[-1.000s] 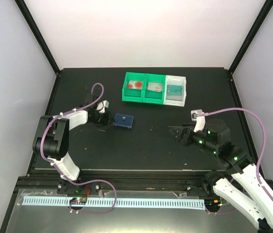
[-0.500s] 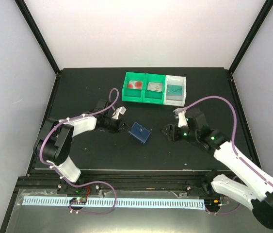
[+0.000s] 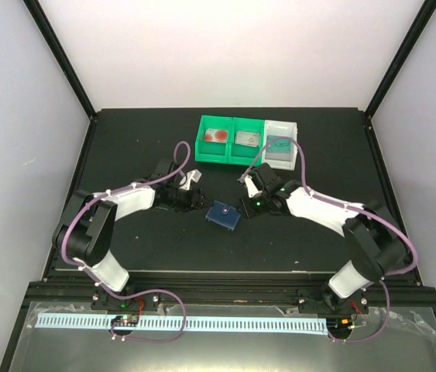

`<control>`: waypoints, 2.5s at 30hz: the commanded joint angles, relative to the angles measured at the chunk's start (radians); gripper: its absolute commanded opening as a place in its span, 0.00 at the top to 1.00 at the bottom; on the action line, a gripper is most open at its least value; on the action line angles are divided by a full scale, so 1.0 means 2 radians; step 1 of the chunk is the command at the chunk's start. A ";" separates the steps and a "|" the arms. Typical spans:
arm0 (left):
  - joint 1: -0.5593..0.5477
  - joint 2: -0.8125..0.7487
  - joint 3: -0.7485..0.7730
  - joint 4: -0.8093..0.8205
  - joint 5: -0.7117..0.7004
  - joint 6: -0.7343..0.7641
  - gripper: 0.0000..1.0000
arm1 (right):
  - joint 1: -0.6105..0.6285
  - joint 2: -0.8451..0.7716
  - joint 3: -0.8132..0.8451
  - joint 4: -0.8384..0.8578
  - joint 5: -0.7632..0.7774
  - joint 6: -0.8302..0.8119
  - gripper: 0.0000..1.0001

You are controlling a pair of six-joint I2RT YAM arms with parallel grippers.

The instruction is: Take the credit cards out of the card holder

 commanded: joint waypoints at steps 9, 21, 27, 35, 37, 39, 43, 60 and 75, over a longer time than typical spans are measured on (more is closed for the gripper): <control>-0.003 -0.074 -0.057 0.026 -0.073 -0.037 0.40 | 0.003 0.106 0.062 0.039 -0.006 -0.061 0.56; -0.017 -0.103 -0.071 0.031 -0.072 -0.053 0.43 | 0.002 0.144 0.083 -0.003 -0.023 -0.079 0.53; -0.030 -0.108 -0.093 0.039 -0.067 -0.065 0.44 | 0.003 0.142 0.060 0.009 -0.025 -0.068 0.63; -0.053 -0.138 -0.095 0.016 -0.087 -0.065 0.45 | 0.003 0.080 -0.009 0.021 0.006 -0.026 0.99; -0.062 -0.144 -0.095 0.015 -0.090 -0.066 0.44 | 0.003 0.058 -0.034 0.023 0.021 -0.010 0.99; -0.069 -0.147 -0.096 0.016 -0.094 -0.069 0.44 | 0.003 0.031 -0.064 0.027 0.035 0.007 0.99; -0.080 -0.148 -0.100 0.027 -0.095 -0.078 0.44 | 0.003 -0.017 -0.110 0.025 0.038 0.029 0.99; -0.083 -0.021 0.000 0.026 -0.130 -0.061 0.45 | 0.002 0.012 -0.023 0.038 0.053 0.012 0.69; -0.083 0.044 0.032 0.023 -0.103 -0.075 0.51 | -0.002 0.082 0.015 0.076 -0.012 -0.010 0.65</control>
